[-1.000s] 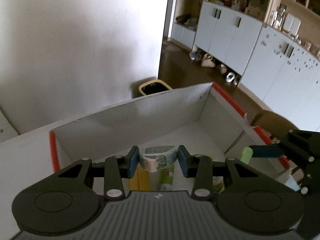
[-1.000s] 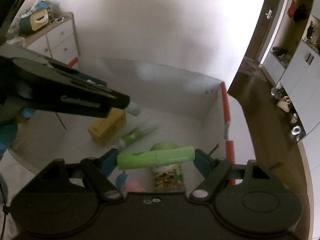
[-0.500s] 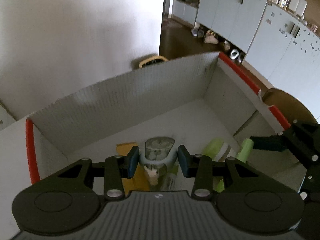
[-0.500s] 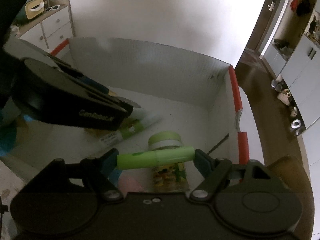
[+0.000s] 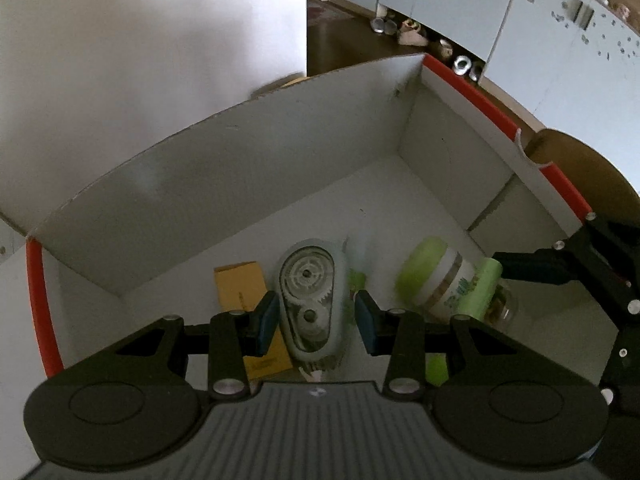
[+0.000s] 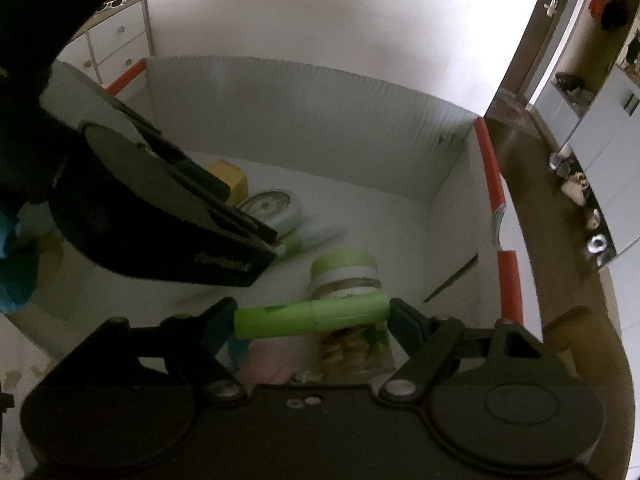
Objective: Organize rigid objects
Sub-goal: 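Open the left tool releasing the tape dispenser while the right tool releases the green stick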
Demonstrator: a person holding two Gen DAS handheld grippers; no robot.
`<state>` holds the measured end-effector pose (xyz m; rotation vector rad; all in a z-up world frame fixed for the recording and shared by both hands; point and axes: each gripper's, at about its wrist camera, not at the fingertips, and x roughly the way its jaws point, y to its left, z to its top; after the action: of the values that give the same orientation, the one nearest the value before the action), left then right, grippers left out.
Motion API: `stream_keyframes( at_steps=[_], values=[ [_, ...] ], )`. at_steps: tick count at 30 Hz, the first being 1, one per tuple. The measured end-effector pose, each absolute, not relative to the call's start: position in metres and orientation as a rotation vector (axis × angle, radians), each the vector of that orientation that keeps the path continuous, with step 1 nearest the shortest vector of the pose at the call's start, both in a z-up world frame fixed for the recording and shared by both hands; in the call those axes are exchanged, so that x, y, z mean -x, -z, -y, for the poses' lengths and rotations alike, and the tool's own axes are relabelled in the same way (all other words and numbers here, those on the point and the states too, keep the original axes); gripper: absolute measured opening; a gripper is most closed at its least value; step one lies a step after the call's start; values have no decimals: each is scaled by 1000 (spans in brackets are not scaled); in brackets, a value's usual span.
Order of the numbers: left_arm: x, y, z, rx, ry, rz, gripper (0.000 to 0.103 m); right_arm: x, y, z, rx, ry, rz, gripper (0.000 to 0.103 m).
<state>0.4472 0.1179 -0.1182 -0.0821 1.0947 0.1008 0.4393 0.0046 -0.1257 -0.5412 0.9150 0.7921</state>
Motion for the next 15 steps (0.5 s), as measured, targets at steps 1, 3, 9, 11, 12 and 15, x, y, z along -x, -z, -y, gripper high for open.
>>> stream_keyframes(
  at_steps=[1,3,9,11,12,15],
  values=[
    [-447,118,-117,74,-98,-1097,40,-439,126,-5,537,-793,-915,81],
    [-447,118,-116,67,-91,-1100,40,-439,126,-4,525,-798,-921,83],
    [-440,116,-115,58,-98,-1095,50,-440,122,0,489,-808,-941,92],
    [-437,115,-116,65,-104,-1086,56,-439,120,1,484,-797,-946,93],
    [-435,114,-116,69,-104,-1081,57,-438,119,2,478,-796,-950,95],
    [-431,111,-117,86,-102,-1062,57,-437,114,6,460,-781,-948,101]
  ],
)
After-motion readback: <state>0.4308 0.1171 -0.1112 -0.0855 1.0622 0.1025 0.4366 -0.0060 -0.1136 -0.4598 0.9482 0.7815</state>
